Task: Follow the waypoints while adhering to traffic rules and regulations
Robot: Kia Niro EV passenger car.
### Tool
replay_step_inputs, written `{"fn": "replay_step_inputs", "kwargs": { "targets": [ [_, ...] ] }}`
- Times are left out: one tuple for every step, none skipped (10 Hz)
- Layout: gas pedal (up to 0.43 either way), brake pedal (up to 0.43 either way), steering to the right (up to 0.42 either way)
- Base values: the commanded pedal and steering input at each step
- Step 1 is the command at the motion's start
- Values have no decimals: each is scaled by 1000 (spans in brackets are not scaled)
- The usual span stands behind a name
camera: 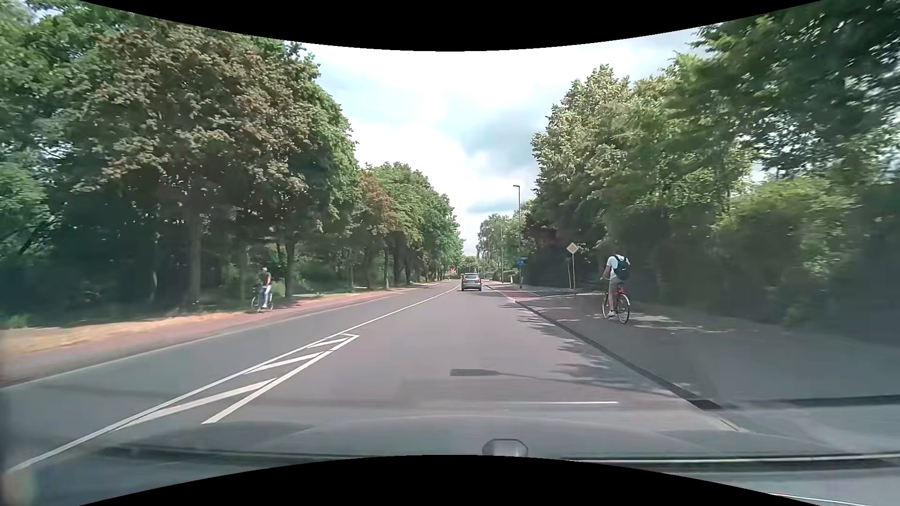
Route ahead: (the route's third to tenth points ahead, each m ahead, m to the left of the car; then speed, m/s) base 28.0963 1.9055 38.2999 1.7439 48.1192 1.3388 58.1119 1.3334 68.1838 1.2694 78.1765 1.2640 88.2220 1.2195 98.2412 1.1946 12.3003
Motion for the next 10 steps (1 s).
{"fn": "replay_step_inputs", "kwargs": {
  "targets": [
    [150, 18, -1],
    [150, 18, -1],
    [150, 18, -1],
    [150, 18, -1],
    [150, 18, -1],
    [150, 18, -1],
    [138, 18, -1],
    [138, 18, -1],
    [138, 18, -1],
    [138, 18, -1]
  ]
}}
